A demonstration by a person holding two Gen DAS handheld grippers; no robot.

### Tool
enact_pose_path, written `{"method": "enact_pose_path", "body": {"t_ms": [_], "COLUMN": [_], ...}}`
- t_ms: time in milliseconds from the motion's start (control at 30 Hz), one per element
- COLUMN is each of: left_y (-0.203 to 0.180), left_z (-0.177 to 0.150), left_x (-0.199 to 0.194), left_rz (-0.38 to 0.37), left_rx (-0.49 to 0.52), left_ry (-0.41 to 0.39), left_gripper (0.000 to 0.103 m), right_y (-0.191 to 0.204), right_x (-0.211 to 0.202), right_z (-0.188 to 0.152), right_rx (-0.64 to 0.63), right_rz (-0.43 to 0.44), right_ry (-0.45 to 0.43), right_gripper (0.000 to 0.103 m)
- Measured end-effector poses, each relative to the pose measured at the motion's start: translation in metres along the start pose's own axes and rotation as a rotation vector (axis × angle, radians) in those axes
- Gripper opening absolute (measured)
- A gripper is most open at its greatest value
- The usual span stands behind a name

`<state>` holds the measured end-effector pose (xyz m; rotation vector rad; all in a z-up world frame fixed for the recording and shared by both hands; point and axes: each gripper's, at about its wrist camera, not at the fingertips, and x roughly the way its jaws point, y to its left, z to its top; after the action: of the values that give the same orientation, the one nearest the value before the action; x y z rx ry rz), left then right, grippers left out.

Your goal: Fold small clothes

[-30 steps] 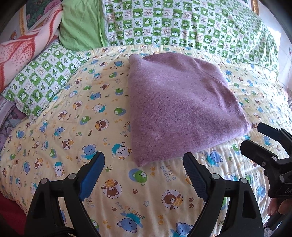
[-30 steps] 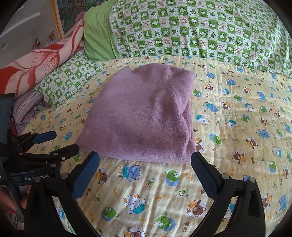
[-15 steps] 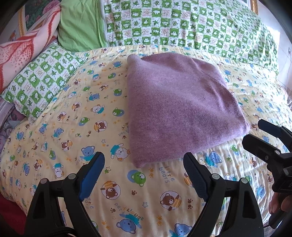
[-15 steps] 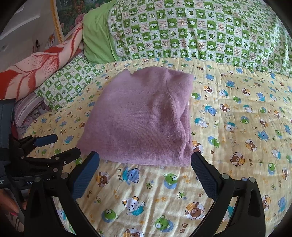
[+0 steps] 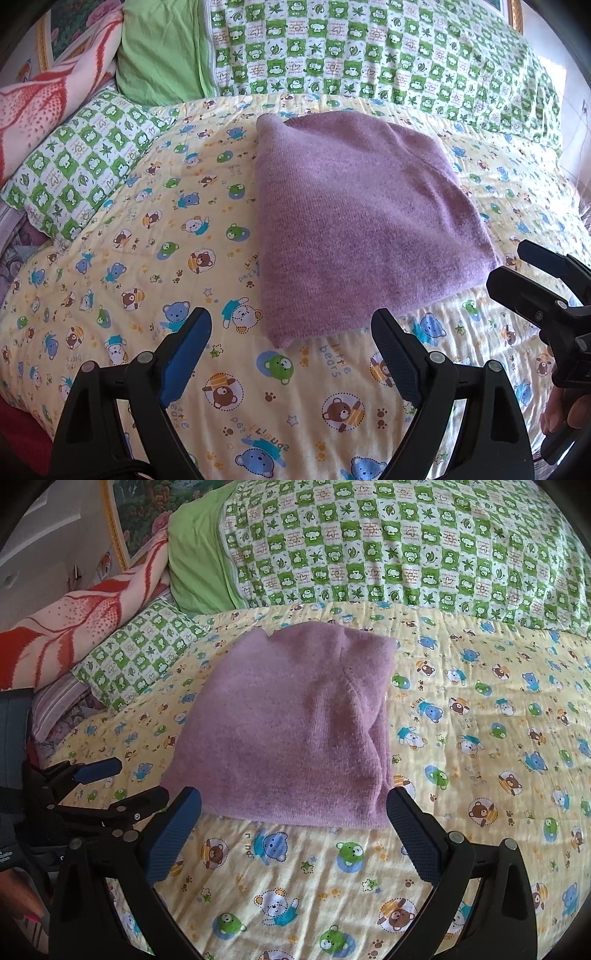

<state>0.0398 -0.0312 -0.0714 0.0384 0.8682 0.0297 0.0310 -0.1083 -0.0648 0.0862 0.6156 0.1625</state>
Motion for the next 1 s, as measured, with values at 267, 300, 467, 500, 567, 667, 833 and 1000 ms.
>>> {"method": "enact_pose_path", "body": {"t_ms": [267,300,467,500,567,667,833,1000], "left_y": [0.0003,0.0004,0.0002,0.0004,0.0002,-0.0014,-0.0024,-0.0030], "left_z": [0.0014,0.0016,0.0025,0.0026,0.0027,0.0027,0.0031,0.0043], "left_x": [-0.0005,-0.0003,-0.0003,-0.0002,-0.0003,-0.0002,-0.0002,0.0001], "left_rz": [0.003,0.002,0.004,0.004,0.003,0.003,0.005,0.005], "left_rx": [-0.008,-0.008,-0.009,-0.009,-0.008,-0.007,-0.007,-0.004], "left_ry": [-0.004,-0.004,-0.005,-0.004,-0.004,-0.004,-0.004,-0.005], "left_gripper": [0.089,0.089,0.089,0.089,0.089,0.089,0.089,0.090], "right_y": [0.0044,0.0047,0.0034,0.0038,0.0034,0.0028,0.0030,0.0025], "right_x": [-0.0008,-0.0009,-0.0011,-0.0009,-0.0015,-0.0014,-0.0030,-0.0042], "right_z": [0.0029,0.0032,0.0039,0.0041,0.0045,0.0053,0.0060,0.0064], "right_rx": [0.000,0.001,0.001,0.003,0.003,0.003,0.011,0.015], "right_rz": [0.009,0.010,0.011,0.012,0.012,0.012,0.011,0.008], "right_ry": [-0.008,-0.008,-0.009,-0.008,-0.010,-0.013,-0.018,-0.022], "right_gripper": [0.100,0.100,0.100,0.100,0.100,0.100,0.100,0.100]}}
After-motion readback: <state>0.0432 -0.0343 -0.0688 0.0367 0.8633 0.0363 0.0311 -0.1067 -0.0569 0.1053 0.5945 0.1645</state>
